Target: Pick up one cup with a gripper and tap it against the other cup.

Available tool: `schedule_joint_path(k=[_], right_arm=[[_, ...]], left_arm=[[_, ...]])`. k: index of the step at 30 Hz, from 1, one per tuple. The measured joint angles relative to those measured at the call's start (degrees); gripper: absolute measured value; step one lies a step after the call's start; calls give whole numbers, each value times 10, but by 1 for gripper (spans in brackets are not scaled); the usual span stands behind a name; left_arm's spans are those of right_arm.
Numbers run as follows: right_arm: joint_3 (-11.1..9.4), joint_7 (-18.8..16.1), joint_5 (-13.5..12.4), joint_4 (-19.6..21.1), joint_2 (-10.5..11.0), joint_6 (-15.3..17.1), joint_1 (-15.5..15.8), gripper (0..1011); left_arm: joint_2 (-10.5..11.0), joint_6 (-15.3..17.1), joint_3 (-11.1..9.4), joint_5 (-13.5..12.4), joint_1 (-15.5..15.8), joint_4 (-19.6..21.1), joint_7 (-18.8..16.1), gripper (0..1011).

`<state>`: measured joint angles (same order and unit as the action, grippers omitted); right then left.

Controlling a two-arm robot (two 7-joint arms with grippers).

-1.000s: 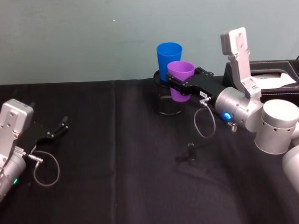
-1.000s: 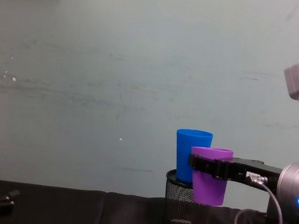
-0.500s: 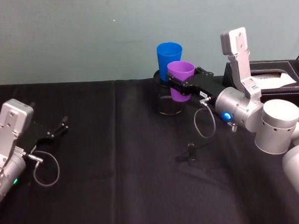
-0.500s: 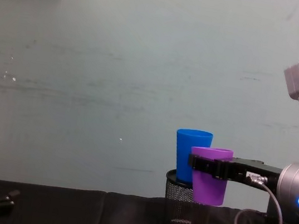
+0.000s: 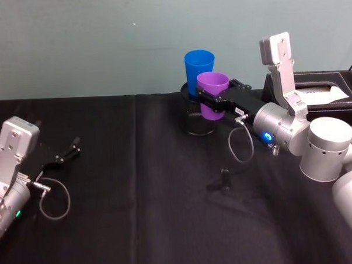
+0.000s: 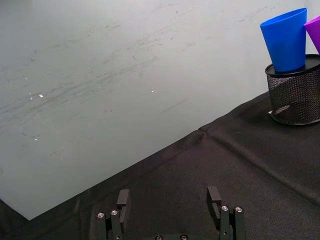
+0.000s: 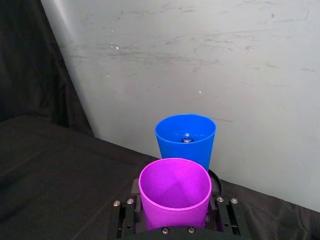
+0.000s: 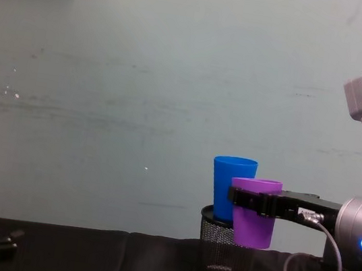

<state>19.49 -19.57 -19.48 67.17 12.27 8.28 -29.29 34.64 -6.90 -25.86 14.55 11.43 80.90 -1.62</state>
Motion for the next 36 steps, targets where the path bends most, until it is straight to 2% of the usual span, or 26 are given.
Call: schedule_joint_path(k=[36], right_arm=[[0, 0, 0, 0, 0, 0, 0, 734]], left_arm=[[0, 0, 0, 0, 0, 0, 0, 1000]])
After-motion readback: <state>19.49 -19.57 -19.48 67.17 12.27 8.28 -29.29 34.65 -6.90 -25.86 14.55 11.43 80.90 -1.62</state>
